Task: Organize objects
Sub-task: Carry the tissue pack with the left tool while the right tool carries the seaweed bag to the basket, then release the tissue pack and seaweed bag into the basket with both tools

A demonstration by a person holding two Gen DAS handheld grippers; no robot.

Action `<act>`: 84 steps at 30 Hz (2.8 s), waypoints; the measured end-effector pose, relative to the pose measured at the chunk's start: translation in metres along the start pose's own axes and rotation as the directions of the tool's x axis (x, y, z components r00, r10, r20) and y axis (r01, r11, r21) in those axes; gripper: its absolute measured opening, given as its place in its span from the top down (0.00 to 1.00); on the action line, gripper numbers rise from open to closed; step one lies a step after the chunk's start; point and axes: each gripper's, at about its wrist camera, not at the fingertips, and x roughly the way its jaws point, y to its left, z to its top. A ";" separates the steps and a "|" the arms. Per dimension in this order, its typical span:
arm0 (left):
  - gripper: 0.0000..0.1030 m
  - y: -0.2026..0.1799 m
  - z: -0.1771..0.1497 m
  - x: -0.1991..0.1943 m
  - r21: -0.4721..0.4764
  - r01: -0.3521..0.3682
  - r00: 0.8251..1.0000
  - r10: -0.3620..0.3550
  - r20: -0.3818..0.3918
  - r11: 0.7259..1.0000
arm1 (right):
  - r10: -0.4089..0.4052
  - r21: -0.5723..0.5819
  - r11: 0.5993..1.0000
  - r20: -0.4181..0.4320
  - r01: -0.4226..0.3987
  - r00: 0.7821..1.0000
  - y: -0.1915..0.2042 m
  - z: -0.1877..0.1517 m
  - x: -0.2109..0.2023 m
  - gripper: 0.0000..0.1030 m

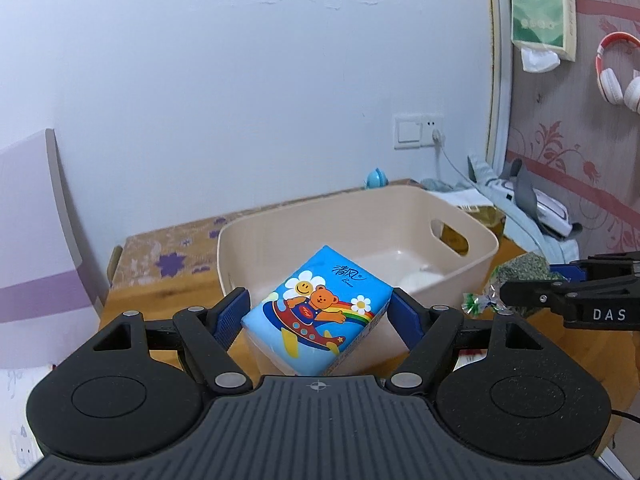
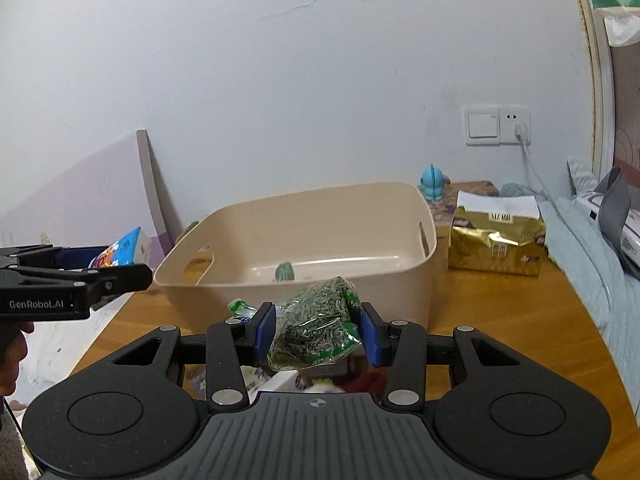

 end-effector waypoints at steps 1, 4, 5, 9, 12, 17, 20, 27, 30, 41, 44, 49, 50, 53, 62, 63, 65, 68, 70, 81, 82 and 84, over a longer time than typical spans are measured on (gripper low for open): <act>0.26 0.000 0.002 0.001 0.000 -0.001 1.000 0.001 0.002 1.000 | -0.001 -0.004 1.000 0.003 0.001 1.000 0.000 0.002 0.000 0.59; 0.26 0.001 0.009 0.009 -0.008 -0.010 1.000 0.010 0.002 1.000 | -0.005 -0.011 1.000 0.018 0.005 1.000 -0.002 0.011 0.002 0.59; 0.26 0.002 0.011 0.011 -0.013 -0.010 1.000 0.010 0.003 1.000 | -0.006 -0.012 1.000 0.023 0.006 1.000 -0.003 0.015 0.003 0.59; 0.26 0.005 0.017 0.021 -0.022 -0.014 1.000 0.014 0.008 1.000 | -0.009 0.001 1.000 0.035 0.009 0.999 -0.006 0.026 0.009 0.59; 0.26 0.007 0.021 0.032 -0.033 -0.015 1.000 0.015 0.004 0.999 | 0.003 0.033 0.999 0.039 -0.004 0.999 -0.010 0.033 0.016 0.59; 0.26 0.011 0.027 0.052 -0.042 -0.020 1.000 0.020 -0.008 0.999 | -0.006 0.052 0.999 0.053 0.003 0.999 -0.014 0.043 0.030 0.59; 0.25 0.013 0.033 0.065 -0.042 -0.021 1.000 0.020 -0.014 0.999 | -0.014 0.068 0.998 0.062 0.010 0.998 -0.019 0.048 0.039 0.59; 0.25 0.012 0.042 0.099 -0.062 -0.020 0.999 0.018 -0.030 0.998 | -0.032 0.068 0.997 0.060 0.028 0.998 -0.027 0.058 0.060 0.59; 0.25 0.010 0.046 0.113 -0.066 -0.021 0.999 0.018 -0.041 0.998 | -0.042 0.072 0.997 0.057 0.037 0.998 -0.032 0.061 0.068 0.59; 0.25 0.001 0.044 0.151 -0.083 -0.017 0.993 0.007 -0.119 0.996 | -0.053 0.021 0.998 0.017 0.053 0.998 -0.029 0.063 0.095 0.59; 0.25 0.002 0.041 0.160 -0.095 -0.026 0.988 0.011 -0.152 0.995 | -0.052 0.012 0.999 -0.001 0.052 0.999 -0.026 0.062 0.101 0.59; 0.25 0.005 0.033 0.172 -0.100 -0.058 0.978 0.036 -0.205 0.993 | -0.061 -0.021 0.998 -0.029 0.061 0.998 -0.021 0.057 0.110 0.59; 0.25 0.005 0.032 0.173 -0.101 -0.059 0.977 0.037 -0.209 0.993 | -0.062 -0.025 0.998 -0.035 0.062 0.997 -0.020 0.055 0.111 0.59; 0.25 0.006 0.028 0.175 -0.102 -0.069 0.975 0.045 -0.219 0.992 | -0.070 -0.037 0.997 -0.053 0.068 0.996 -0.019 0.052 0.116 0.59; 0.24 0.006 0.026 0.174 -0.088 -0.091 0.972 0.069 -0.226 0.992 | -0.096 -0.071 0.993 -0.080 0.091 0.992 -0.015 0.050 0.122 0.58; 0.23 0.006 0.027 0.173 -0.086 -0.092 0.972 0.071 -0.226 0.992 | -0.098 -0.069 0.993 -0.081 0.093 0.992 -0.015 0.050 0.122 0.55; 0.16 0.005 0.028 0.170 -0.074 -0.097 0.972 0.078 -0.223 0.993 | -0.096 -0.055 0.994 -0.070 0.092 0.993 -0.017 0.050 0.119 0.53; 0.12 0.002 0.030 0.163 -0.062 -0.103 0.974 0.088 -0.207 0.993 | -0.083 -0.032 0.996 -0.063 0.081 0.995 -0.018 0.052 0.115 0.42; 0.11 0.002 0.031 0.160 -0.065 -0.108 0.975 0.093 -0.204 0.992 | -0.084 -0.030 0.996 -0.057 0.083 0.995 -0.018 0.054 0.112 0.35; 0.11 0.007 0.038 0.128 -0.130 -0.118 0.984 0.098 -0.148 0.985 | -0.083 -0.045 0.996 -0.034 0.082 0.996 -0.014 0.057 0.086 0.05; 0.11 0.007 0.038 0.125 -0.137 -0.118 0.985 0.098 -0.144 0.983 | -0.081 -0.045 0.996 -0.032 0.080 0.996 -0.013 0.057 0.084 0.04; 0.11 0.008 0.038 0.120 -0.142 -0.122 0.985 0.102 -0.140 0.982 | -0.076 -0.049 0.996 -0.029 0.075 0.997 -0.011 0.058 0.078 0.02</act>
